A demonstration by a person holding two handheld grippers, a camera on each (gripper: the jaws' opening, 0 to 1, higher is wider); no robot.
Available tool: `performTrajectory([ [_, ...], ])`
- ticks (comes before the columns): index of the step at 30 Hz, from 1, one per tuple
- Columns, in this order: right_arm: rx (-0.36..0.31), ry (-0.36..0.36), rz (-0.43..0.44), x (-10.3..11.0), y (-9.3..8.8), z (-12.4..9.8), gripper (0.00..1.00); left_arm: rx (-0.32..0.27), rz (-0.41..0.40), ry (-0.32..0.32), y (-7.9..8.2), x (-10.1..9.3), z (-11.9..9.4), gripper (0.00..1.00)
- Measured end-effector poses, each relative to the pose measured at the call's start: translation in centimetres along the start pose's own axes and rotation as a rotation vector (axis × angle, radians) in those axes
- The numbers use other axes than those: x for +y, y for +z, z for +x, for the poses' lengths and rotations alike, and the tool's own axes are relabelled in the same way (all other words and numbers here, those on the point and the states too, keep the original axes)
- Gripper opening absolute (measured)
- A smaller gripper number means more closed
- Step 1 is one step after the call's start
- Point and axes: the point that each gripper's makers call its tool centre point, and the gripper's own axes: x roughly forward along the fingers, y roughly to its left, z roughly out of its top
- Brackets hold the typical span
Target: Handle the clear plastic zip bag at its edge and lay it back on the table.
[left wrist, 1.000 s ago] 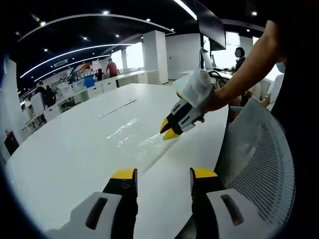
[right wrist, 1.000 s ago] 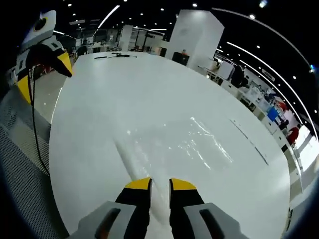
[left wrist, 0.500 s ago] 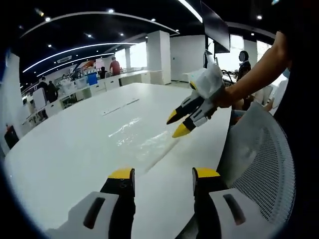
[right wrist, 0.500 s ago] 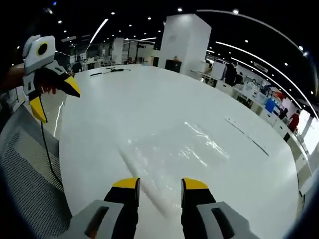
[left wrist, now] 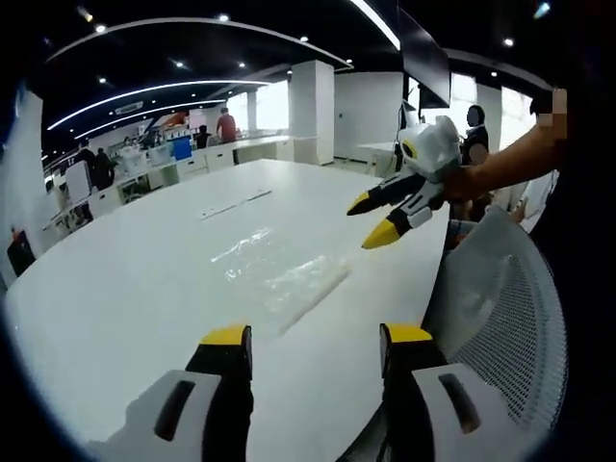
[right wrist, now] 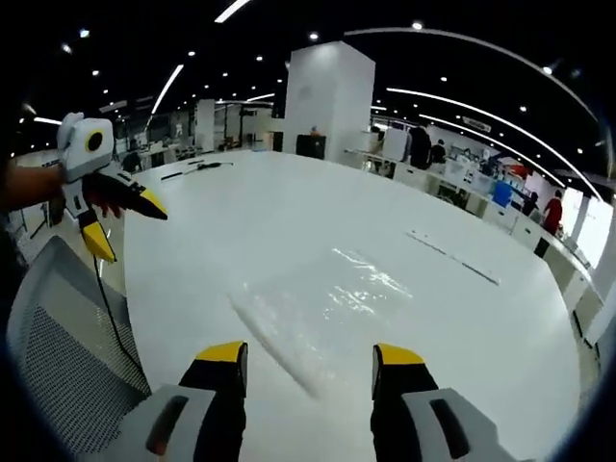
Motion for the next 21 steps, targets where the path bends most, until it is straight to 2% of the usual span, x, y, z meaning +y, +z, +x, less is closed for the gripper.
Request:
performTrajectory([
  [4,-0.02,-0.008,0.004,0.1,-0.1,-1.9,0.6,-0.019,-0.025,0.004,-0.2,0.4,-0.1,0.54],
  [9,-0.021,-0.018,0.013,0.1,-1.1,-3.9,0.7,-0.037,-0.034,0.026,-0.7,0.5,-0.2,0.59],
  [12,-0.006,-0.03,-0.008,0.1,-1.8,-5.1,0.72,-0.043,-0.039,0.04,-1.0,0.5,-0.3,0.62],
  [21,0.0,-0.063,0.013,-0.6,-3.9,-7.9,0.79,-0.046,-0.028,0.052,-1.3,-0.2,-0.5,0.69],
])
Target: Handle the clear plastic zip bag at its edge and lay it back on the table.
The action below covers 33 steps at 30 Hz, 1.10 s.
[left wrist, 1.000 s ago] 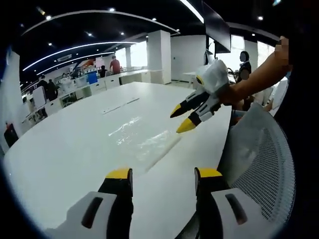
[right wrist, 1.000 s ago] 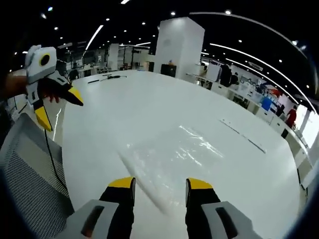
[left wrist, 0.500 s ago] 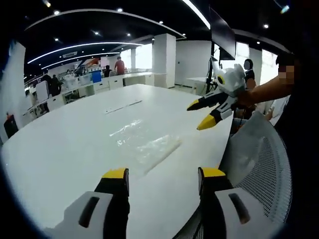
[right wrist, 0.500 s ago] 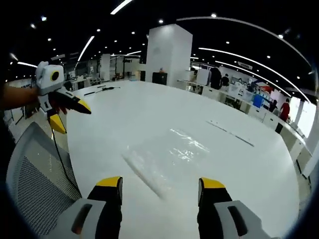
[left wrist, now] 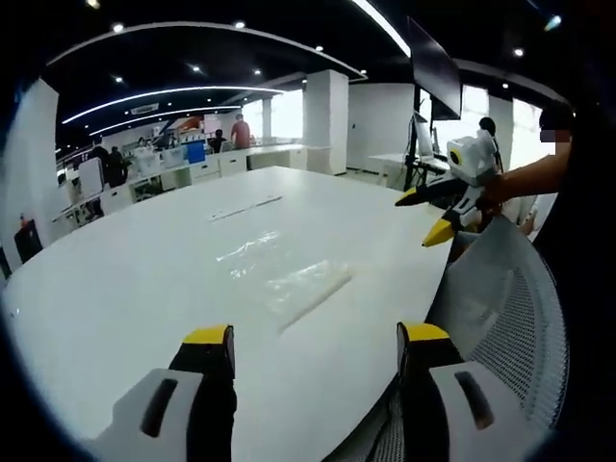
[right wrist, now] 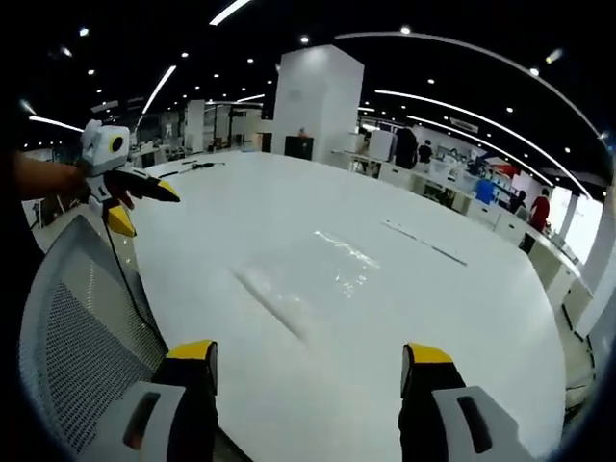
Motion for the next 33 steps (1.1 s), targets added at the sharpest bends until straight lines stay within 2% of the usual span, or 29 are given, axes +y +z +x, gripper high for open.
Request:
performTrajectory([
  [9,-0.045,-0.018,0.065,0.0,-1.3,-1.2,0.88,-0.009,0.006,0.025,-0.5,-0.8,-0.3,0.75],
  [15,-0.071,-0.022,0.087,0.8,-1.7,-1.3,0.94,-0.015,-0.008,0.027,-1.1,-1.5,-0.2,0.84],
  [22,-0.102,-0.029,0.079,1.2,-1.8,-1.2,0.99,-0.007,0.022,0.012,-2.1,-2.5,0.4,0.95],
  [26,-0.11,-0.033,0.091,1.0,-1.8,-1.2,1.0,-0.02,0.009,0.016,-2.2,-2.5,0.6,0.98],
  [33,-0.107,-0.039,0.079,0.9,-2.0,-1.1,1.0,-0.047,-0.009,0.02,-1.8,-2.5,0.7,0.99],
])
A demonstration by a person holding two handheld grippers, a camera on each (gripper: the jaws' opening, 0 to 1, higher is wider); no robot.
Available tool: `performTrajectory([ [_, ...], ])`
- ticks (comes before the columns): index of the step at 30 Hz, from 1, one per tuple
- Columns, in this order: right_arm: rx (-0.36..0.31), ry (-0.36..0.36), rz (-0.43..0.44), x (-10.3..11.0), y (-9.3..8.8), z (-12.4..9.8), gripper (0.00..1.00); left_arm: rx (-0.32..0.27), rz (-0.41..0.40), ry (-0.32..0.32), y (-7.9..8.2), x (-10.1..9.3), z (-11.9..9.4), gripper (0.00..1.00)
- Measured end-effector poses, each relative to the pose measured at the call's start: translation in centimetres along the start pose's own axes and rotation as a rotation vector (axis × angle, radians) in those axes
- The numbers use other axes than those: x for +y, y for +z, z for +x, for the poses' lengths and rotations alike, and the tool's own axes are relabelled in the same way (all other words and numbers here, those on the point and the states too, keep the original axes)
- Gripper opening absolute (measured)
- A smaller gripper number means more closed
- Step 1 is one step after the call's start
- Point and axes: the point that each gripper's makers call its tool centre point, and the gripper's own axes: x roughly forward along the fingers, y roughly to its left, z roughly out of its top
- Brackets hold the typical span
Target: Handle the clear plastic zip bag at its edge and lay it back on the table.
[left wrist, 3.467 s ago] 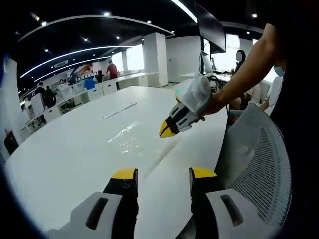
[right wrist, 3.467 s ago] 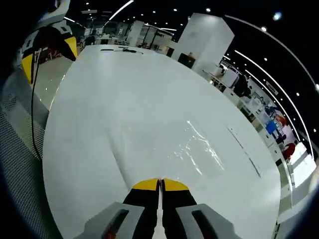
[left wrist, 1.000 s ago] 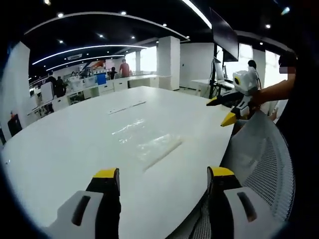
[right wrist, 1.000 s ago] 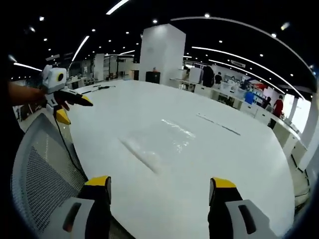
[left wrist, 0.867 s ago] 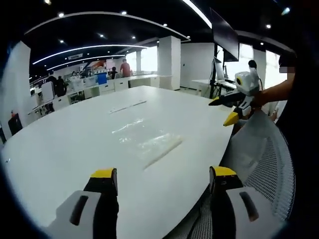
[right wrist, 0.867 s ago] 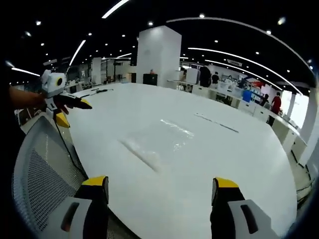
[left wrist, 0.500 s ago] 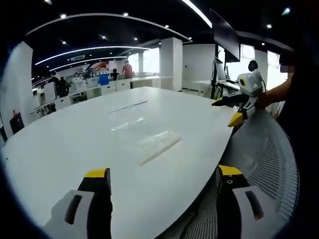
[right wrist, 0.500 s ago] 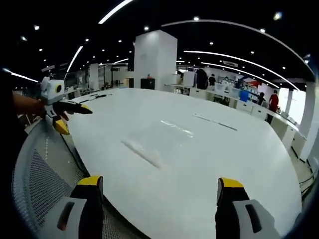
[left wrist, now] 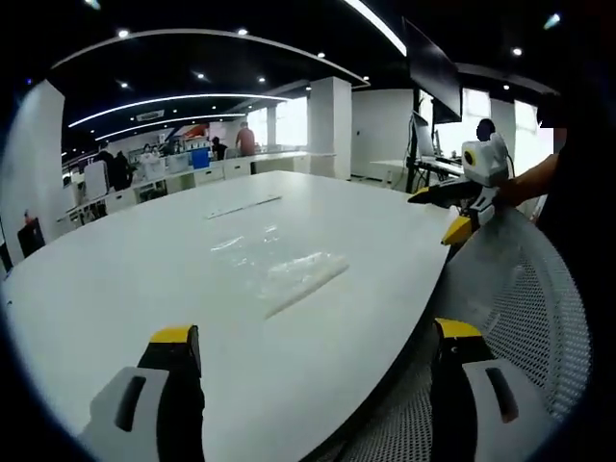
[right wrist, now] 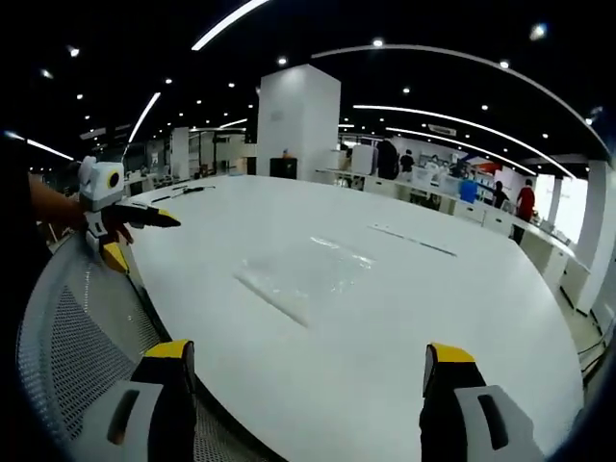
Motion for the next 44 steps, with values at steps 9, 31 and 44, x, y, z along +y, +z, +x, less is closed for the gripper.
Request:
performTrajectory([
  [9,0.01,0.004,-0.017,0.3,0.0,0.0,0.99,0.02,0.014,-0.003,-0.3,-0.1,0.0,0.99],
  [31,0.009,-0.008,-0.03,0.2,0.0,0.1,0.98,0.04,0.056,-0.002,-2.9,2.0,0.0,0.99],
  [44,0.007,-0.013,-0.04,0.3,0.2,0.1,0.98,0.038,0.053,0.002,-1.6,0.8,0.1,0.99],
])
